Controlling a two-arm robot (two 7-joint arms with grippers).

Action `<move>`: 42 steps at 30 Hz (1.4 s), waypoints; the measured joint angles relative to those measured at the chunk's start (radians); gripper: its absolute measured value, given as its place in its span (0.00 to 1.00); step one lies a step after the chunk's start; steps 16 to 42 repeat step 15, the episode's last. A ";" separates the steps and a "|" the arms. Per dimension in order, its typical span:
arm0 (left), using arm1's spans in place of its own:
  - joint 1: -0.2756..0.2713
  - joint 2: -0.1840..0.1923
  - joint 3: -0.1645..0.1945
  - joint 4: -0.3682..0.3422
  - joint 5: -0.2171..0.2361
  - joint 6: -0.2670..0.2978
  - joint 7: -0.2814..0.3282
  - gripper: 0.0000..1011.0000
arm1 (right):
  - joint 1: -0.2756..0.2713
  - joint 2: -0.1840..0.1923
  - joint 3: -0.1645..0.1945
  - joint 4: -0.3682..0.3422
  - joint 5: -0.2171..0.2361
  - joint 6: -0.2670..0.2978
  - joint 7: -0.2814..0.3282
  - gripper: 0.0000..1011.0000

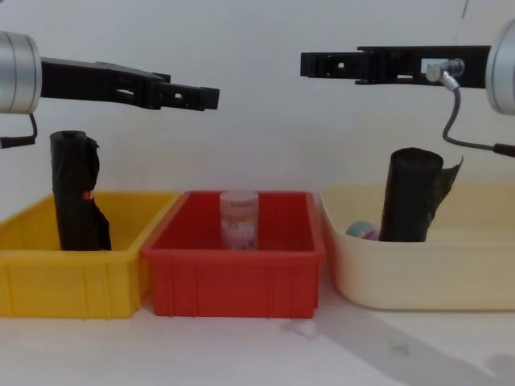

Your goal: Pick up the garbage bag with the one hand and transfer it to the other hand.

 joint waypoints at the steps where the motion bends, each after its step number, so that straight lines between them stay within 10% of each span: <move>1: -0.001 0.000 0.000 0.000 0.000 0.000 -0.001 0.99 | -0.001 0.000 0.000 0.000 0.000 0.000 0.000 0.99; 42: -0.004 -0.002 0.002 0.003 0.001 -0.001 -0.004 0.99 | -0.007 -0.003 -0.001 -0.005 -0.002 0.003 -0.004 0.99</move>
